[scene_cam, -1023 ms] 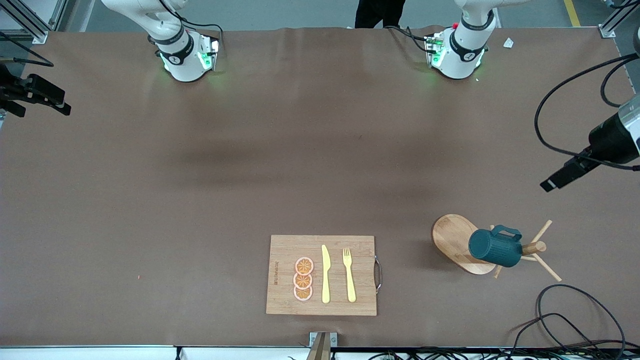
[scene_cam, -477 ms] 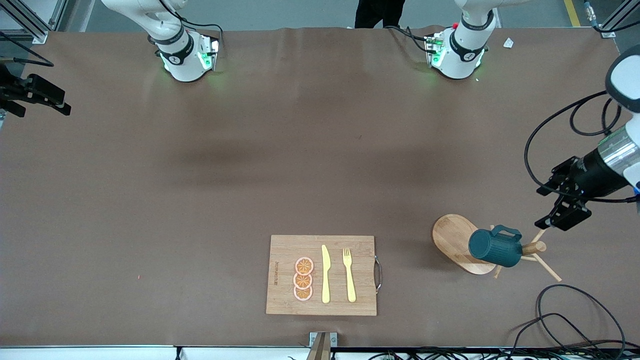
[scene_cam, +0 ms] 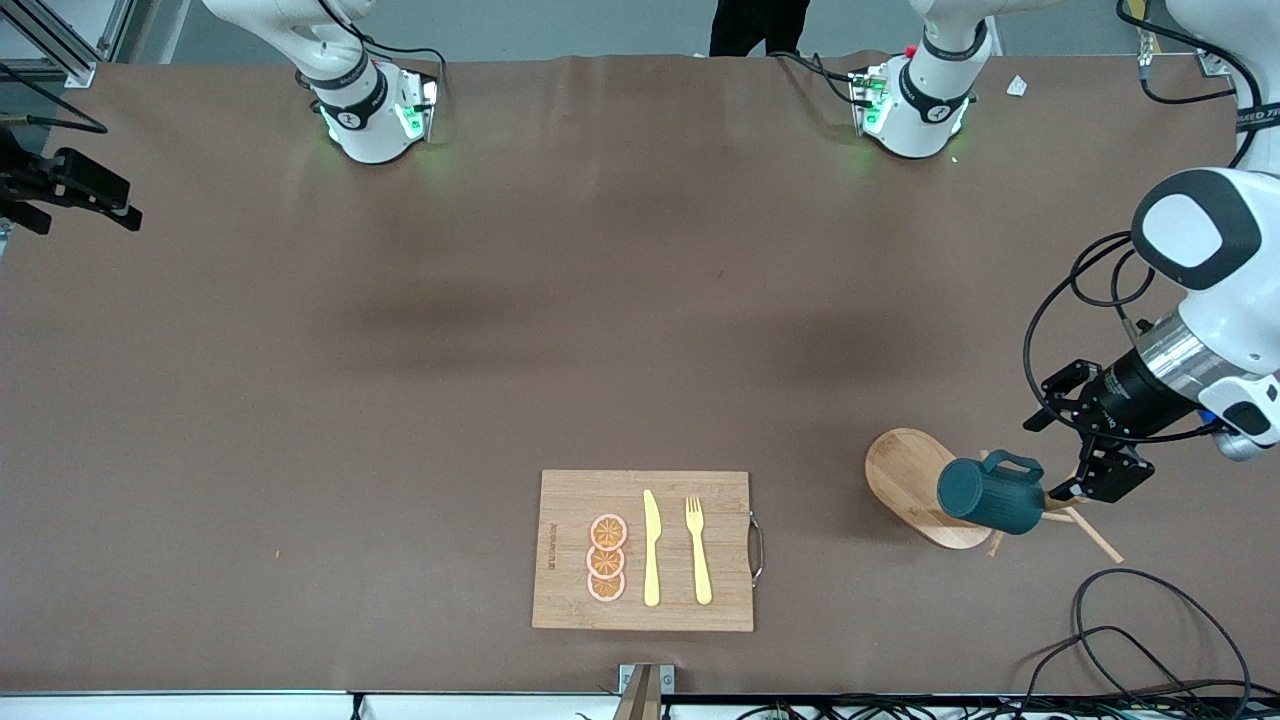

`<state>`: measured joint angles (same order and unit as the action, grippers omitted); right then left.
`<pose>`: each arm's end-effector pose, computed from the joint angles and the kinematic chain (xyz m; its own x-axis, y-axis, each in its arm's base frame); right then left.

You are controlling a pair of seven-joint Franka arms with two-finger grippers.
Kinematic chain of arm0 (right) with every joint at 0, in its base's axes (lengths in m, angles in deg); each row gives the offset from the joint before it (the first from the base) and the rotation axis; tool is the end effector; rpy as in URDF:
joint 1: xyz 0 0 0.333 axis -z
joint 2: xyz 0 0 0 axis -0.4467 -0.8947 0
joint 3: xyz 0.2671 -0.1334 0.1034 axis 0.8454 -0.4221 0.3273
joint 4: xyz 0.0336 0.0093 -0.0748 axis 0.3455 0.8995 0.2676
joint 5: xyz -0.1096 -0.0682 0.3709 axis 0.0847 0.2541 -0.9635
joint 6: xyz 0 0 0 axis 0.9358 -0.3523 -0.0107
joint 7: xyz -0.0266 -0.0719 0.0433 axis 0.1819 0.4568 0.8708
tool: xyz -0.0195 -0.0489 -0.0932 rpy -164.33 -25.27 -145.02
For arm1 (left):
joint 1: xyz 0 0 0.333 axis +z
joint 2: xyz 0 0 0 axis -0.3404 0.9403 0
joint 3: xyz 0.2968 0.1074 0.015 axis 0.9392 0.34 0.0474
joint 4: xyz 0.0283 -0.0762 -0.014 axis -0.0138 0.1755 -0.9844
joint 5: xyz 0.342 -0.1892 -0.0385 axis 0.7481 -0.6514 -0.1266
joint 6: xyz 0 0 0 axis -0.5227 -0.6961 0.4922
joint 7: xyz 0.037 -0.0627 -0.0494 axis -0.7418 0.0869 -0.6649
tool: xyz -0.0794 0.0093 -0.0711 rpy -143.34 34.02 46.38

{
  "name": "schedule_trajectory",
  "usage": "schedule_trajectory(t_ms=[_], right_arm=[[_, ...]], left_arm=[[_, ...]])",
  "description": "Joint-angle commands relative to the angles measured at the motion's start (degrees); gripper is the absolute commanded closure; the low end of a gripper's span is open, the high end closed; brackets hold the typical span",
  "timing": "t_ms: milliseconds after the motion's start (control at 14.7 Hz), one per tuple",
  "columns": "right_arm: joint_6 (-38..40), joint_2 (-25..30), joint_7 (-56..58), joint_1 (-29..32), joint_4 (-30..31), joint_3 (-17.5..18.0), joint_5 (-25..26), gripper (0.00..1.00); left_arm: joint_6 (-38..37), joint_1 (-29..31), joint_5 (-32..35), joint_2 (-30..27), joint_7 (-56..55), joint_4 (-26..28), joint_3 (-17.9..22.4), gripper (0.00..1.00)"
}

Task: Transfer cup from left to right arm and place
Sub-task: 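Move the left gripper to the teal mug on the wooden stand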

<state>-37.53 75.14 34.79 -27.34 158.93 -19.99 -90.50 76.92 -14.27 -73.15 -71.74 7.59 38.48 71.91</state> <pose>0.5170 -0.0247 0.6572 0.9987 0.0202 -0.0465 0.0193 -0.9996 -0.0201 0.6639 -0.0275 0.4545 0.1349 0.9563 -0.2592 0.9301 -0.0320 0.3660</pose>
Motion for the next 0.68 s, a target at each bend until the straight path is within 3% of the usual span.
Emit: schedule_trajectory(t_ms=[0,614], right_arm=[[-0.5,1.0,0.2,1.0,1.0,0.5,-0.7,0.0],[-0.4,1.0,0.2,1.0,1.0,0.5,-0.7,0.0]], left_arm=[[1.0,0.1,-0.9,-0.1,-2.7,0.6,0.0,0.0],[2.4,-0.1,-0.7,1.9,-1.8,1.8,-0.1,0.0]])
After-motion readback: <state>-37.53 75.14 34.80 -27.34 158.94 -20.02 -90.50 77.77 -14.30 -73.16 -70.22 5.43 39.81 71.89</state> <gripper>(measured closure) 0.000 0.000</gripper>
